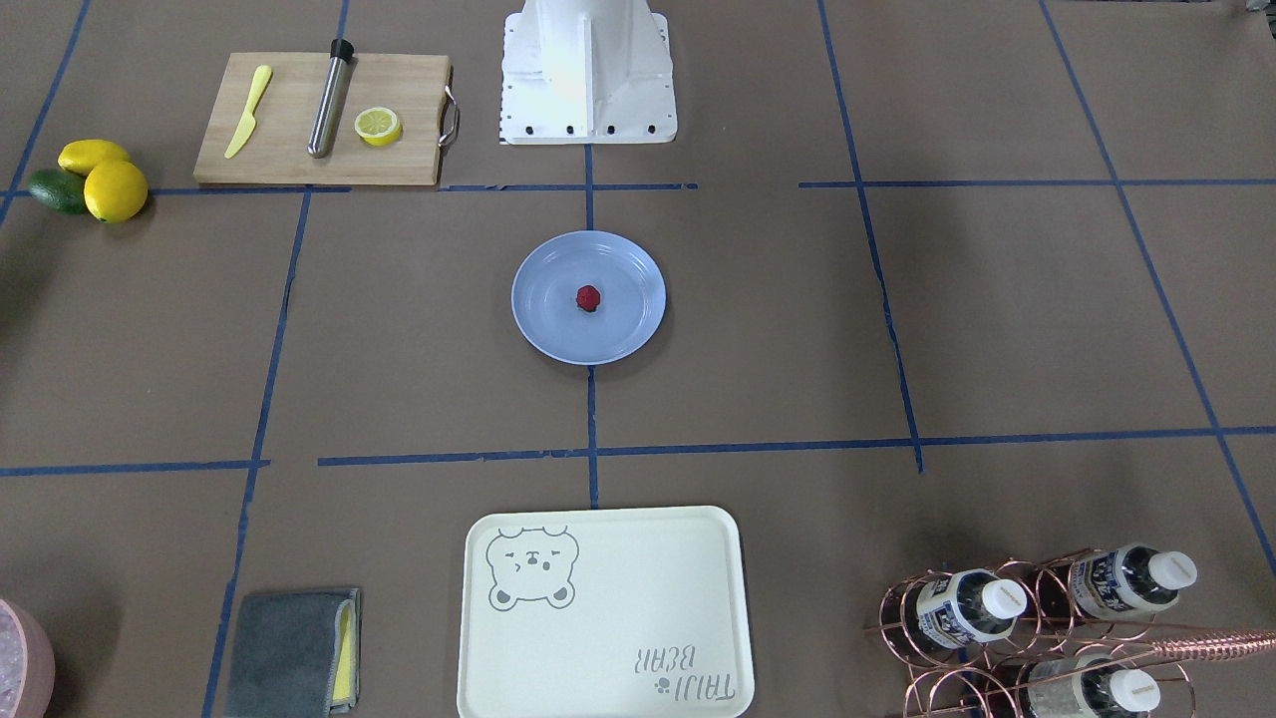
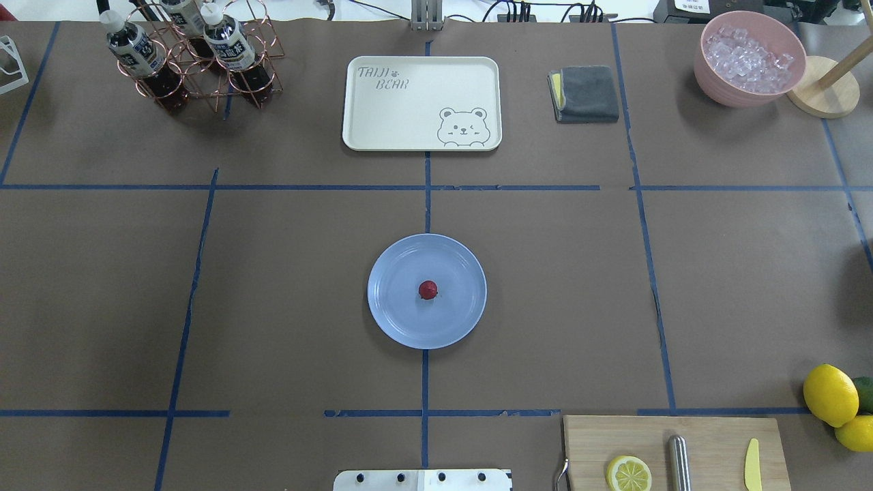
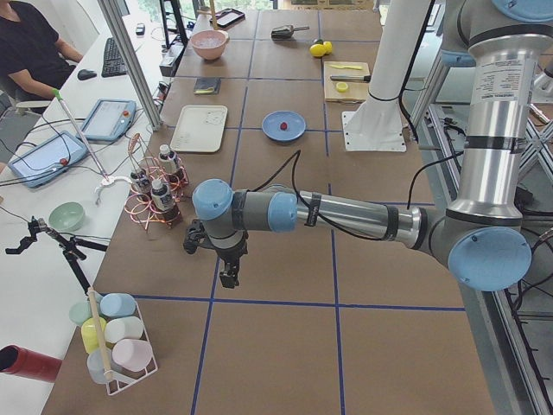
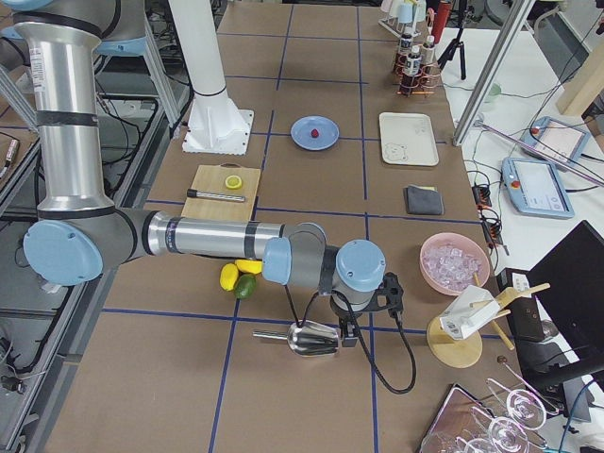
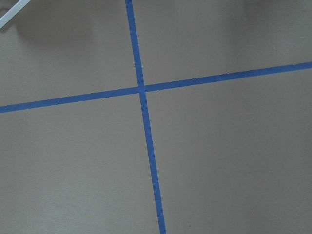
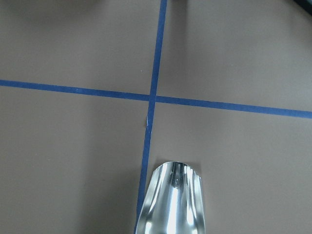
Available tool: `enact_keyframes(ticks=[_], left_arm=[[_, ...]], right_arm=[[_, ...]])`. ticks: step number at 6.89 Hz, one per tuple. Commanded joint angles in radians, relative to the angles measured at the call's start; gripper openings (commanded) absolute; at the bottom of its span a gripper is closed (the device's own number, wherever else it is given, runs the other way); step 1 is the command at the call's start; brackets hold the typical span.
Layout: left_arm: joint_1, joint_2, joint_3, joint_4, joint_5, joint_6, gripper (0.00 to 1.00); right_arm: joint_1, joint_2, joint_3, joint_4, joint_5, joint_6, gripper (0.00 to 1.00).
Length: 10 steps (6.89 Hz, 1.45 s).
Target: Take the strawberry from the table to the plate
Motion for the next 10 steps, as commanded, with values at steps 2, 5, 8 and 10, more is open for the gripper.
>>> enact_keyframes(ticks=[2,5,8,10], left_arm=[[-0.023,0.004,0.000,-0.010,0.003,-0.001,1.00],[-0.059,0.016,0.000,-0.010,0.004,-0.004,1.00],[-0.059,0.025,0.000,-0.010,0.003,-0.010,1.00],[-0.059,0.027,-0.001,-0.010,0.003,-0.009,1.00]], right_arm=[[0.001,0.006,0.004,0.074,-0.037,0.111,1.00],[0.001,0.007,0.006,0.091,-0.025,0.148,1.00],[0.001,0.006,0.004,0.093,0.004,0.148,1.00],[0.001,0.006,0.004,0.091,0.006,0.148,1.00]])
